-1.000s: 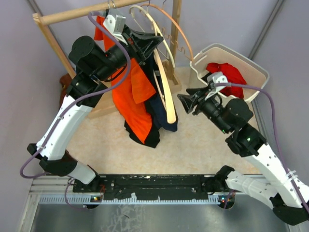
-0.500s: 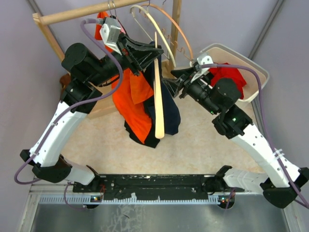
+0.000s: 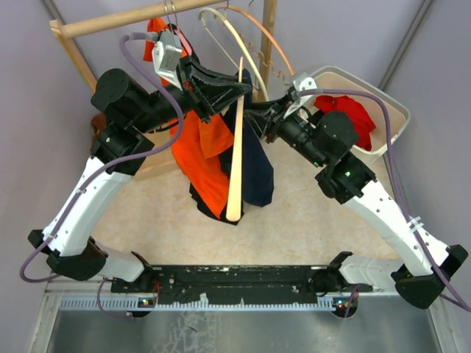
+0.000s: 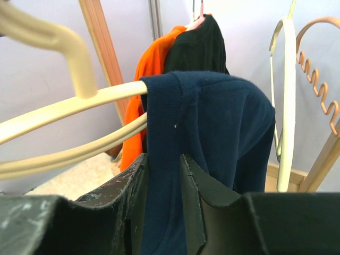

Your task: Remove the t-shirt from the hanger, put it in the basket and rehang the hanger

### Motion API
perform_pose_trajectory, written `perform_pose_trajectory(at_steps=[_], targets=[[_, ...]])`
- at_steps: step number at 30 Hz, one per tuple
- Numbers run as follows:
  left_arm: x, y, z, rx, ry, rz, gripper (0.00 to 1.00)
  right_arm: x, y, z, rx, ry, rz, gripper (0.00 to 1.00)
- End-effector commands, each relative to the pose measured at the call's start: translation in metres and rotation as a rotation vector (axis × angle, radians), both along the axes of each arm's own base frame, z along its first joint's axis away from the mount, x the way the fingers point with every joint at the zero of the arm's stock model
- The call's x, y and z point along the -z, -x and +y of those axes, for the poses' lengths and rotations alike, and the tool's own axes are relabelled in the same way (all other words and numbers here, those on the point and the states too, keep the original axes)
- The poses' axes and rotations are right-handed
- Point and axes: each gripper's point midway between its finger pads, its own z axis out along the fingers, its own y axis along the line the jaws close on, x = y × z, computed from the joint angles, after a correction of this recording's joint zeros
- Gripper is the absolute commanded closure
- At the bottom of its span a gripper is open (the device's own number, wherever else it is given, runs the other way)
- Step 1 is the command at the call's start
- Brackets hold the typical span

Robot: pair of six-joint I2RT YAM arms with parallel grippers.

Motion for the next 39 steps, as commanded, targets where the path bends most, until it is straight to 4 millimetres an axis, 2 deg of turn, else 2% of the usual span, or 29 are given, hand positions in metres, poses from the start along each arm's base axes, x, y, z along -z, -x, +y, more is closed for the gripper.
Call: perform_pose_trajectory(at_steps=[1, 8, 16, 20, 29, 36, 39], targets=[[-0.032, 0.038, 0.017, 0.086, 0.062, -0.102, 1.00, -0.041, 0.001, -0.005, 0.022, -0.082, -0.069, 0.68], [-0.031, 0.055, 0.017, 0.168, 0.044, -0.098, 1.00, -0.041, -0.007, -0.008, 0.065, -0.092, -0.063, 0.69], [-0.034, 0.064, 0.025, 0.169, 0.039, -0.098, 1.00, -0.048, -0.012, -0.019, 0.129, -0.112, -0.080, 1.00], [-0.038, 0.070, 0.031, 0.160, 0.037, -0.103, 1.00, -0.053, -0.012, -0.025, 0.155, -0.118, -0.091, 1.00], [-0.045, 0.092, 0.046, 0.190, 0.050, -0.108, 1.00, -0.057, -0.039, -0.047, 0.319, -0.138, -0.076, 1.00], [-0.043, 0.107, 0.060, 0.187, 0.064, -0.094, 1.00, -0.053, -0.060, -0.059, 0.385, -0.145, -0.059, 1.00], [-0.049, 0.112, 0.070, 0.165, 0.102, -0.097, 1.00, -0.049, -0.065, -0.064, 0.403, -0.128, -0.048, 1.00]])
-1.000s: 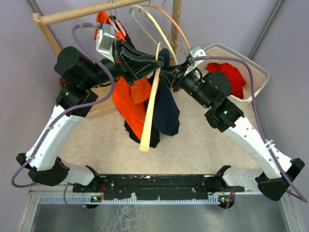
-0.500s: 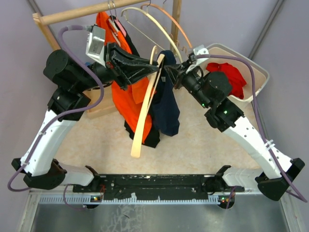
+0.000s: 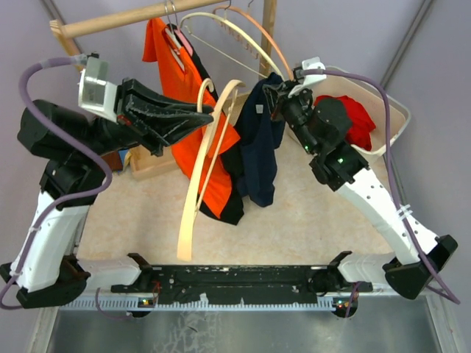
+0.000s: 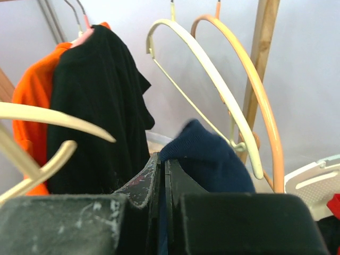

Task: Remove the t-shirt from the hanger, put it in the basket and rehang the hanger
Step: Remove the T-shirt from the hanger, then place the T-shirt in the bin.

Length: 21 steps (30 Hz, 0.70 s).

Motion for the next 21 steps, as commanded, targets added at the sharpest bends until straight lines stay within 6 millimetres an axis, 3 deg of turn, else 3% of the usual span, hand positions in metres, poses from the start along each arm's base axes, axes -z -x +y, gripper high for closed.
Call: perform_pose_trajectory(at_steps=[1, 6, 10, 16, 21], targets=[[-0.014, 0.012, 0.019, -0.026, 0.078, -0.012, 1.00, -0.042, 0.002, -0.021, 0.054, -0.075, -0.090, 1.00], [-0.022, 0.005, 0.033, -0.114, 0.157, -0.002, 1.00, -0.033, 0.013, -0.026, 0.039, -0.080, -0.073, 1.00], [-0.020, -0.013, 0.032, -0.179, 0.181, 0.019, 1.00, -0.040, 0.035, -0.043, 0.040, -0.100, -0.085, 1.00], [-0.010, -0.033, 0.015, -0.187, 0.162, 0.036, 1.00, -0.096, 0.065, -0.091, 0.164, -0.092, -0.212, 1.00], [-0.001, -0.049, 0.007, -0.214, 0.155, 0.047, 1.00, -0.149, 0.067, -0.124, 0.334, -0.049, -0.313, 1.00]])
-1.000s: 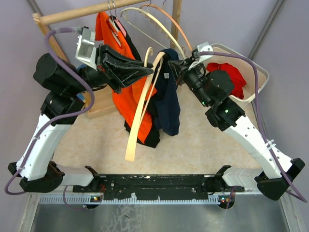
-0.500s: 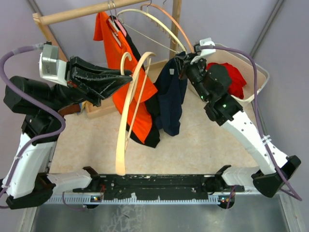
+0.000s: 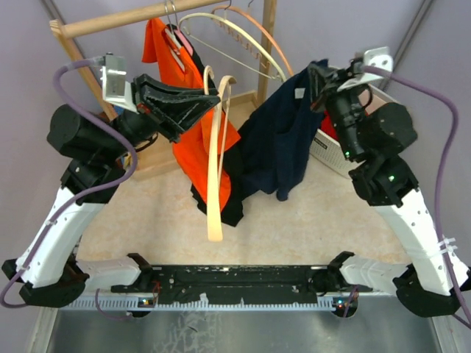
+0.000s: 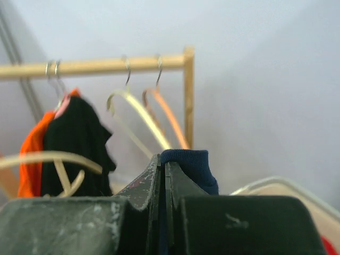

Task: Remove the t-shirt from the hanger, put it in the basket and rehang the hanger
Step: Place the T-shirt in the bin.

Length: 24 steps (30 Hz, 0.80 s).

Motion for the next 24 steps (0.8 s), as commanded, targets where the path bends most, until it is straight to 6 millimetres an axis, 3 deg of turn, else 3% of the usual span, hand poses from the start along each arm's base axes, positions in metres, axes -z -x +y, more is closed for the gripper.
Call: perform_pose_trajectory(at_steps=[1, 13, 20, 24], targets=[[-0.007, -0.011, 0.001, -0.046, 0.036, -0.025, 1.00, -0.086, 0.016, -0.054, 0.209, -0.035, -0.200, 1.00], [0.005, -0.042, -0.017, -0.099, -0.007, 0.007, 1.00, -0.156, -0.033, -0.098, 0.358, -0.028, -0.332, 1.00], [0.010, -0.060, -0.030, -0.116, -0.032, 0.019, 1.00, -0.170, -0.085, -0.125, 0.352, -0.060, -0.401, 1.00], [0.012, -0.070, -0.037, -0.125, -0.045, 0.022, 1.00, -0.164, -0.130, -0.142, 0.343, -0.080, -0.397, 1.00]])
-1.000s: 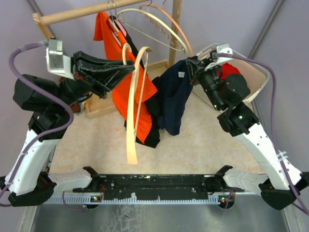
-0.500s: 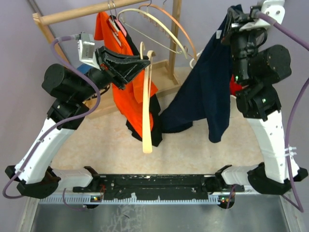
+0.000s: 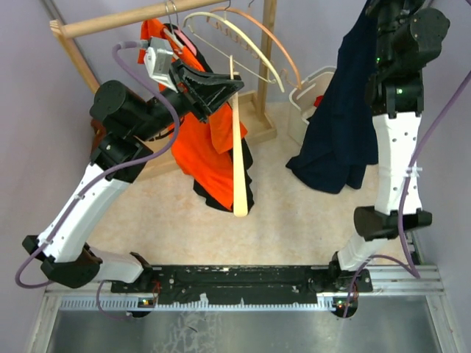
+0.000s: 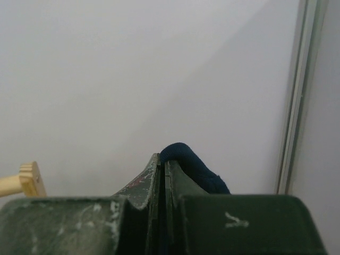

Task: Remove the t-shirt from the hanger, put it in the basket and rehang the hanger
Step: Place the T-shirt in the bin.

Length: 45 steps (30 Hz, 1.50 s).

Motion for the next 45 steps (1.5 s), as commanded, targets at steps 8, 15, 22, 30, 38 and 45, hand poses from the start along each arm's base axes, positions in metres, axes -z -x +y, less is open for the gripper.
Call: perform_pose_trajectory(at_steps=[8, 15, 22, 30, 38, 45], targets=[[-0.009, -0.012, -0.004, -0.031, 0.014, -0.050, 1.00, 0.040, -0.095, -0.046, -0.092, -0.100, 0.020, 1.00], [-0.001, -0.012, -0.008, -0.020, 0.001, -0.059, 1.00, 0.173, -0.162, -0.065, -0.062, -0.122, 0.378, 1.00], [0.004, -0.012, -0.006, -0.031, -0.003, -0.070, 1.00, 0.245, -0.155, -0.052, -0.119, -0.145, 0.630, 0.71], [0.010, -0.018, 0.001, -0.076, -0.019, -0.060, 1.00, 0.262, -0.060, -0.001, -0.070, -0.048, 0.657, 0.34], [0.017, -0.016, 0.016, -0.121, -0.002, -0.050, 1.00, 0.313, 0.029, 0.063, -0.145, -0.011, 0.779, 0.33], [0.019, -0.007, 0.030, -0.143, 0.015, -0.042, 1.00, 0.390, 0.074, 0.102, -0.142, -0.006, 0.928, 0.33]])
